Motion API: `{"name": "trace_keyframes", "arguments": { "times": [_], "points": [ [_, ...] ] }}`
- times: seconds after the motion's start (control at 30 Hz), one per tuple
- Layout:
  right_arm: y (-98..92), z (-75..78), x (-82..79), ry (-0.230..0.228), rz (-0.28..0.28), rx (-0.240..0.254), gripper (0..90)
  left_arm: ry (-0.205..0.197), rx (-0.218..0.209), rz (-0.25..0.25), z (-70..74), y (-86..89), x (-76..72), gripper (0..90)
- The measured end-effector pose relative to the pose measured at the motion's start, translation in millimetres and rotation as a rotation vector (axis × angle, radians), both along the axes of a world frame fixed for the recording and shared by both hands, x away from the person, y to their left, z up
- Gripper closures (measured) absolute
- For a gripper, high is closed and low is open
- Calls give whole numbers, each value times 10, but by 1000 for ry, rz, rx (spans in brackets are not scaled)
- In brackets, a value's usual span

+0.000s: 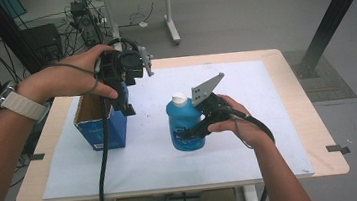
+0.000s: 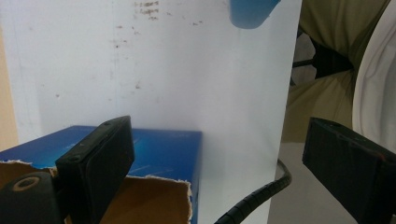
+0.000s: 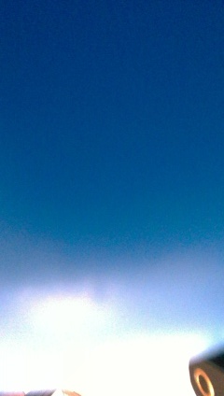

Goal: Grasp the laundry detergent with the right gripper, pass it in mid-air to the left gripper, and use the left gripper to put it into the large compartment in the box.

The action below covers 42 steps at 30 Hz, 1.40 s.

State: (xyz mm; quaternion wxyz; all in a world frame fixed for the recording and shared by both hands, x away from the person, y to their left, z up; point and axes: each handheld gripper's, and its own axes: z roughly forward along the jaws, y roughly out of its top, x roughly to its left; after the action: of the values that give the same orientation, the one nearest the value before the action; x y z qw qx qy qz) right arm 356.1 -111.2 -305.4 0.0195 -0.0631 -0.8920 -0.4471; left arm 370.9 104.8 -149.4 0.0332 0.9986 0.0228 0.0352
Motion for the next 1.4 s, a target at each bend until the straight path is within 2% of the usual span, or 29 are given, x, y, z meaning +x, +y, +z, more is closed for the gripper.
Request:
{"name": "trace_keyframes", "arguments": {
  "times": [0.07, 0.2, 0.43, 0.83, 1.03, 1.4],
  "points": [
    [24, 13, 10, 0, 9, 0, 435, -1, -12, -1, 21, -17, -6, 94],
    [103, 23, 27, -7, 32, -3, 436, -4, 12, -29, 28, -80, -29, 92],
    [156, 19, 64, -7, 54, 2, 436, -9, 13, -69, 73, -162, -88, 90],
    [204, 75, 119, -18, 67, -2, 436, 13, 14, -67, 77, -224, -76, 90],
    [231, 66, 130, -12, 77, -8, 436, 23, 10, -63, 69, -253, -51, 50],
    [243, 52, 150, -17, 85, -13, 437, 37, 11, -63, 66, -300, -62, 51]
  ]
}}
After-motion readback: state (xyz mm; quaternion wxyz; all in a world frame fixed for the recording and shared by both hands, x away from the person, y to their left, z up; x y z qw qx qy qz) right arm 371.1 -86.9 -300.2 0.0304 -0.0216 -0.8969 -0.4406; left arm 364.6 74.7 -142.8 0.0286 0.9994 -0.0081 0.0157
